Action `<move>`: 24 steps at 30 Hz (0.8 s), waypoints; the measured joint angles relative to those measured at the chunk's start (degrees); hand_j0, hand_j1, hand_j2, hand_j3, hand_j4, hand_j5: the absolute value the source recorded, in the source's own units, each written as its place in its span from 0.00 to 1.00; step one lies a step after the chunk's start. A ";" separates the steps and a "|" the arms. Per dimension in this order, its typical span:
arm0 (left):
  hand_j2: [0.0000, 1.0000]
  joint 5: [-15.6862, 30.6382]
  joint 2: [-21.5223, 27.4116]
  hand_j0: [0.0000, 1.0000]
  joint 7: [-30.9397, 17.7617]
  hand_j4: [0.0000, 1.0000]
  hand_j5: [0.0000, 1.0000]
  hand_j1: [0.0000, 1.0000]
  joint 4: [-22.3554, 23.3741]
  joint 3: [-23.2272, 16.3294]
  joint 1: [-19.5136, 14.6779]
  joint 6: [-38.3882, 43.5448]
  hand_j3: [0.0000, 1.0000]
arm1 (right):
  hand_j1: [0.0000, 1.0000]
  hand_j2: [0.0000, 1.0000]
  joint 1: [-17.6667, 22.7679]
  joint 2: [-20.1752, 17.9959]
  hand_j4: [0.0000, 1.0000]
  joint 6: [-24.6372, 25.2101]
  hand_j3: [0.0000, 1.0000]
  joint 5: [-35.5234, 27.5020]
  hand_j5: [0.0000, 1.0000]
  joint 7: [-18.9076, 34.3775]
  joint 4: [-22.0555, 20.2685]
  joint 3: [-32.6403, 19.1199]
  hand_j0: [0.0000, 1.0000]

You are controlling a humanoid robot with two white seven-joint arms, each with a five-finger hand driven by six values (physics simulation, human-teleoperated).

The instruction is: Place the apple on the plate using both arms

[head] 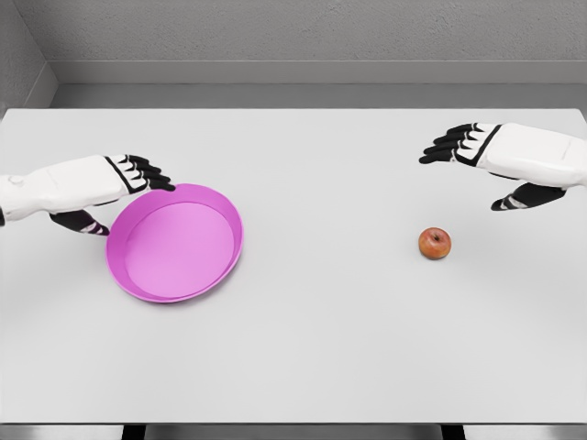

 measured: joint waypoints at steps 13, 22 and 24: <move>1.00 0.00 -0.01 1.00 -1.02 1.00 1.00 1.00 0.02 -0.06 -0.35 0.00 1.00 | 0.91 0.91 -0.09 0.96 0.91 0.02 0.91 -0.92 0.91 1.57 1.02 0.79 0.91; 1.00 0.00 0.05 1.00 -1.34 1.00 1.00 1.00 0.02 0.04 -0.35 -0.01 1.00 | 1.00 1.00 0.09 1.23 1.00 -0.02 1.00 -8.60 1.00 7.16 3.84 4.10 1.00; 1.00 0.00 0.05 1.00 -1.35 1.00 1.00 1.00 0.03 0.04 -0.35 -0.01 1.00 | 1.00 1.00 0.09 1.36 1.00 -0.02 1.00 -8.93 1.00 7.30 4.68 4.96 1.00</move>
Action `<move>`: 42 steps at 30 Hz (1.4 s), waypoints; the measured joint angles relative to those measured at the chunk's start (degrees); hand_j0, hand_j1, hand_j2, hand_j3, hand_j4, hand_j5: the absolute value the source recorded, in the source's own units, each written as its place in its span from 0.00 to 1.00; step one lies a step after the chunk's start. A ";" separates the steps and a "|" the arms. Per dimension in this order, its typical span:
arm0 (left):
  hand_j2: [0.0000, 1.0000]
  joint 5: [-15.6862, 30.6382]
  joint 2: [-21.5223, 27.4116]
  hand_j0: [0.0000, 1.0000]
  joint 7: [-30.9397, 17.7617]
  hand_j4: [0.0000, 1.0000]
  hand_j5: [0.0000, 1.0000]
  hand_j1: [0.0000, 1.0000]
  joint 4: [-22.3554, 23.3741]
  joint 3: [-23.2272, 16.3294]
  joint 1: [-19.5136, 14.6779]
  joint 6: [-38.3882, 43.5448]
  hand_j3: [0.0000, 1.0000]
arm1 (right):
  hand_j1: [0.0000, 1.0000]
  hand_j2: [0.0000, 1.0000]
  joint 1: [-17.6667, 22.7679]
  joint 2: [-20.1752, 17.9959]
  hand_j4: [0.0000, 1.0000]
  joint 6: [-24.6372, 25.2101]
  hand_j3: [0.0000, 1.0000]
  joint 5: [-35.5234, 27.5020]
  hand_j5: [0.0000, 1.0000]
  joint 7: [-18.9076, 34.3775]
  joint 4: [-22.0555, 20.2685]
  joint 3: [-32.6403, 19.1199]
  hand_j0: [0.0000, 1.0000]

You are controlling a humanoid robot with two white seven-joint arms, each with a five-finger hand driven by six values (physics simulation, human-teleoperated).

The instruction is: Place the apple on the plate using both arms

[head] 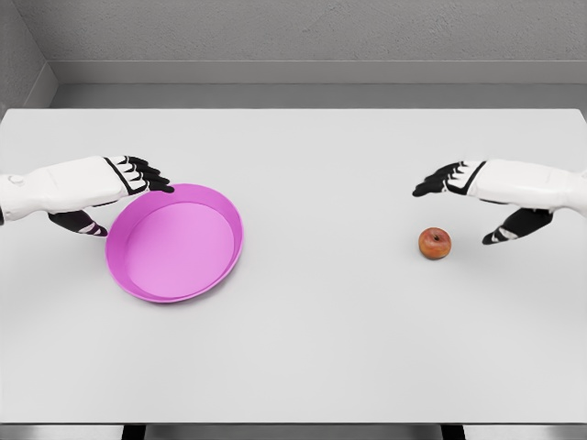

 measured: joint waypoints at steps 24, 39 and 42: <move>1.00 0.00 -0.08 1.00 -0.01 1.00 1.00 1.00 0.16 0.00 0.09 0.00 1.00 | 1.00 1.00 -0.97 9.64 1.00 0.01 1.00 -5.15 1.00 0.15 16.63 6.45 1.00; 1.00 0.00 -0.08 1.00 -0.01 1.00 1.00 1.00 0.16 0.00 0.00 0.00 1.00 | 1.00 1.00 -0.88 10.66 1.00 0.02 1.00 -2.68 1.00 0.14 18.28 7.50 1.00; 1.00 0.01 -0.08 1.00 -0.05 1.00 1.00 1.00 0.16 0.00 0.09 0.00 1.00 | 1.00 1.00 -0.97 10.81 1.00 0.02 1.00 -2.30 1.00 0.14 18.32 7.58 1.00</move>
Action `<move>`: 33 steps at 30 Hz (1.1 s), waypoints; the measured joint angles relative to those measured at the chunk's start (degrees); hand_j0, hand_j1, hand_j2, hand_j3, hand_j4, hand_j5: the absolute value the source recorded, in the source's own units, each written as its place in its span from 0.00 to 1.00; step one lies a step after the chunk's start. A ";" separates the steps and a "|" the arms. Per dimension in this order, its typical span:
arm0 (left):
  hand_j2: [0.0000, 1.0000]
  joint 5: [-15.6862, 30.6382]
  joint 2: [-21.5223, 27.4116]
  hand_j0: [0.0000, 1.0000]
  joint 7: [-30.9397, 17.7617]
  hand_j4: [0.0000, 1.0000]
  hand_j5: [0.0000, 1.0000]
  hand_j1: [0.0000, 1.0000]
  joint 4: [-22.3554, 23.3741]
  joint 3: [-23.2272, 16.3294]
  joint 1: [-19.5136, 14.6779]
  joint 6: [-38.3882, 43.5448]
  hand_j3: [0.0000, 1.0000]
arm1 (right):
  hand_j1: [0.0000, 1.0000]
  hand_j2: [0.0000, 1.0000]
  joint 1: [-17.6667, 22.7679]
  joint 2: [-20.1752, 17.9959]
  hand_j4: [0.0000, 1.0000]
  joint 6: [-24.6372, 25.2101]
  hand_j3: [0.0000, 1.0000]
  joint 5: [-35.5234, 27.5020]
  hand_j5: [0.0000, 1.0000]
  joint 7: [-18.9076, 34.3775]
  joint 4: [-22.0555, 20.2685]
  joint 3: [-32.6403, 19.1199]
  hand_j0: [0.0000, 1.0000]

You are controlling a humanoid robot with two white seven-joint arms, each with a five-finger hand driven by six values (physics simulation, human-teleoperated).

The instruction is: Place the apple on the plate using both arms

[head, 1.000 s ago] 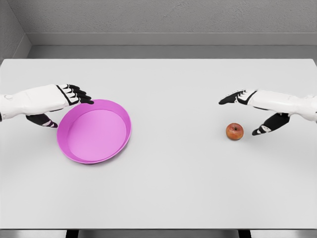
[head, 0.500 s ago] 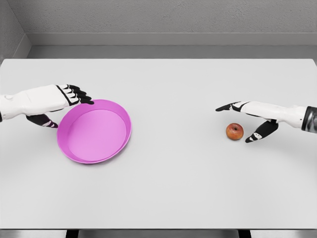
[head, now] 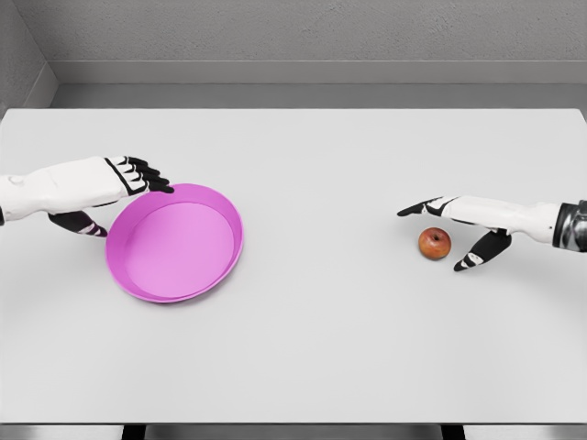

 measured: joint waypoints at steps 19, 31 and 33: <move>1.00 -0.07 0.00 1.00 -0.05 1.00 1.00 1.00 0.00 0.00 0.00 0.00 1.00 | 0.82 0.82 -0.26 0.68 0.82 0.00 0.82 2.71 0.82 0.00 1.91 -0.03 0.82; 1.00 -0.09 0.00 1.00 -0.05 1.00 1.00 1.00 0.06 0.09 0.00 0.00 1.00 | 0.69 0.69 -0.26 0.67 0.69 0.00 0.69 2.69 0.69 0.00 1.95 0.00 0.69; 1.00 -0.09 0.00 1.00 -0.05 1.00 1.00 1.00 0.07 0.09 0.00 0.00 1.00 | 0.66 0.66 -0.26 0.68 0.66 0.00 0.66 2.63 0.66 0.00 1.89 0.22 0.66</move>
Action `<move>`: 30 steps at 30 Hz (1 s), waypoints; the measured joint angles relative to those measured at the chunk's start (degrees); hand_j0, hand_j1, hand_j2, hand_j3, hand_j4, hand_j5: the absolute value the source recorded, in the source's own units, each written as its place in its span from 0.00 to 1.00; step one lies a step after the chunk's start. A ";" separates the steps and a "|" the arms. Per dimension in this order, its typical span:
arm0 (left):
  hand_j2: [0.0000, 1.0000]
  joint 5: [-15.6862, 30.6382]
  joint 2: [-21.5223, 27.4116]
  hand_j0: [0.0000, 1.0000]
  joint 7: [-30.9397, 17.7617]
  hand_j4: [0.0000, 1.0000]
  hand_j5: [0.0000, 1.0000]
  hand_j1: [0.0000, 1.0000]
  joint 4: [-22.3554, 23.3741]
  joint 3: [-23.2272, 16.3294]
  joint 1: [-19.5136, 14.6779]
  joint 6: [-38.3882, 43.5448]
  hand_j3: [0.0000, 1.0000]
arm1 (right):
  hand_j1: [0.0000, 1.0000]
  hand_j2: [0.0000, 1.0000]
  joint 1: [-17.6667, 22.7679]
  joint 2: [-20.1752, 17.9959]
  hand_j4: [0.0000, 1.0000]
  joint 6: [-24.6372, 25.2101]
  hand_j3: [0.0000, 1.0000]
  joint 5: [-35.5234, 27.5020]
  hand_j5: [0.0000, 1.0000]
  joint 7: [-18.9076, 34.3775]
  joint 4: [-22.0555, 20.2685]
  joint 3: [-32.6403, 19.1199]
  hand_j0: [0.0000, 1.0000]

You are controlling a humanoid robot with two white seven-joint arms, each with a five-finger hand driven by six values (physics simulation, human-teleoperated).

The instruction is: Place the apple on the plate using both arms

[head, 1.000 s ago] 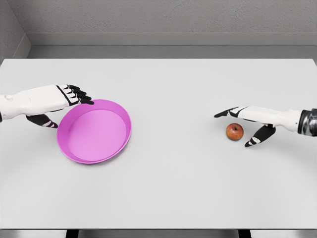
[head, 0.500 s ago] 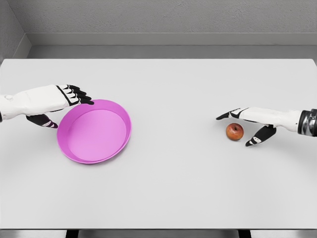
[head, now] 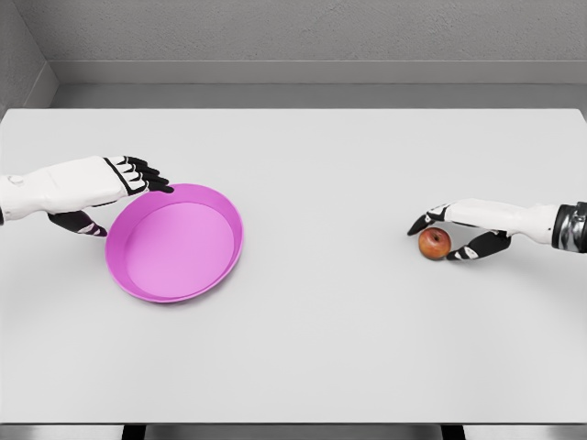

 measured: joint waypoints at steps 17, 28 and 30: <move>1.00 0.00 0.00 1.00 0.00 1.00 1.00 1.00 0.01 0.06 -0.01 0.00 1.00 | 0.54 0.54 -9.14 5.50 0.54 0.03 0.54 -4.88 0.54 -0.01 -8.54 3.42 0.54; 1.00 0.00 0.00 1.00 0.00 1.00 1.00 1.00 0.01 0.07 0.00 0.00 1.00 | 1.00 1.00 -6.06 5.96 1.00 0.10 1.00 -5.29 1.00 0.00 -6.97 -3.26 1.00; 1.00 0.00 0.00 1.00 0.00 1.00 1.00 1.00 0.01 0.05 0.00 0.00 1.00 | 1.00 1.00 -5.89 5.35 1.00 0.05 1.00 -5.30 1.00 0.00 -4.51 -4.86 1.00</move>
